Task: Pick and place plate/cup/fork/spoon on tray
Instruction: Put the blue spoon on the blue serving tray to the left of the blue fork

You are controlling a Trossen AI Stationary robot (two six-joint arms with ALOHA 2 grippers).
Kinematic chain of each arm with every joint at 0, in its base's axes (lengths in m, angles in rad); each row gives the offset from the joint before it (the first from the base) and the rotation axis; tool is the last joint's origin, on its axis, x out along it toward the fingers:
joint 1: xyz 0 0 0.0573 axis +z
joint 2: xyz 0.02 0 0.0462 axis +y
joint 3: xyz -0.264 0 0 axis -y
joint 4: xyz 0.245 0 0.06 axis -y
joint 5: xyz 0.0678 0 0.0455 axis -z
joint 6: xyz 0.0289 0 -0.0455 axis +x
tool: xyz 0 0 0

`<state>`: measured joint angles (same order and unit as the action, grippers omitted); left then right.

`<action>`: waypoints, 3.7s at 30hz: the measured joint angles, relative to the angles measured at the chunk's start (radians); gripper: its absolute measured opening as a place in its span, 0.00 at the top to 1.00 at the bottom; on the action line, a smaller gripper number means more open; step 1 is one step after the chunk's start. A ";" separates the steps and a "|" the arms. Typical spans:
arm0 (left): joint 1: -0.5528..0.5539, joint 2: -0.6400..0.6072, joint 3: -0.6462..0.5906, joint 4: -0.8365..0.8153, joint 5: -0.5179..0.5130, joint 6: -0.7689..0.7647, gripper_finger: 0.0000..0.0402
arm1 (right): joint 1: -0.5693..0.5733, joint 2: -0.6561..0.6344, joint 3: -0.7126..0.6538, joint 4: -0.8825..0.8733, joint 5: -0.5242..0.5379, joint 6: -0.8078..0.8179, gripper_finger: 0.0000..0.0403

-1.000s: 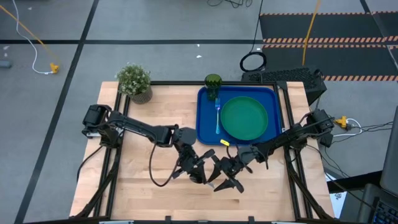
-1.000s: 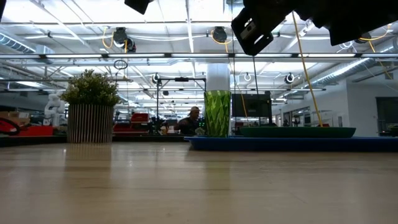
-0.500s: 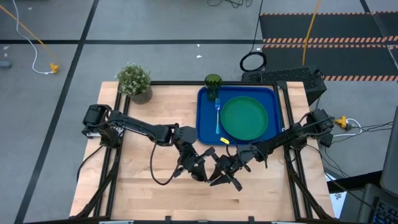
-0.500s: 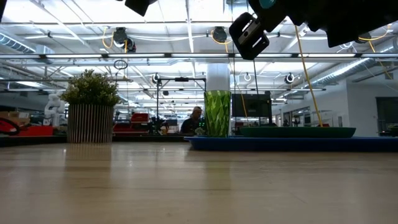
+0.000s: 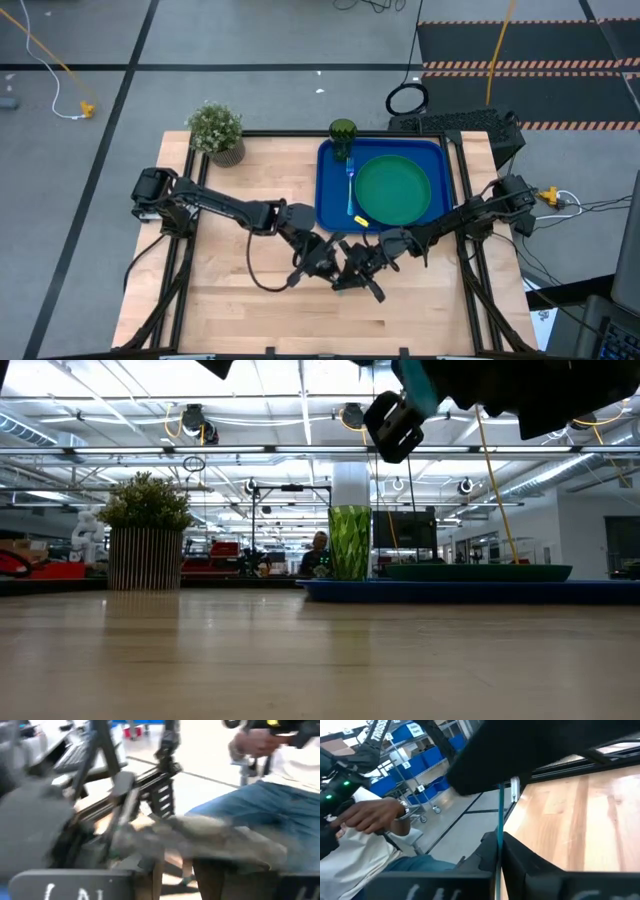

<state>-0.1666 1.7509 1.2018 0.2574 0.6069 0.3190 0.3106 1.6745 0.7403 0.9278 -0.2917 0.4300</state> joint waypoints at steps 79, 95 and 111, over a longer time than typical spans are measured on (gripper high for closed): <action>-0.076 0.064 0.000 0.283 -0.007 -0.032 0.91 | 0.039 -0.109 0.000 -0.129 -0.106 -0.063 1.00; -0.075 0.064 0.000 0.276 -0.009 -0.016 0.96 | 0.038 -0.109 0.000 -0.131 -0.099 -0.064 0.97; -0.071 0.015 0.000 0.209 -0.044 -0.124 0.97 | 0.046 -0.237 0.000 -0.406 0.031 -0.075 0.46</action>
<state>-0.2379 1.7658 1.2018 0.4667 0.5624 0.1948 0.3564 1.4370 0.7403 0.5221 -0.2604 0.3550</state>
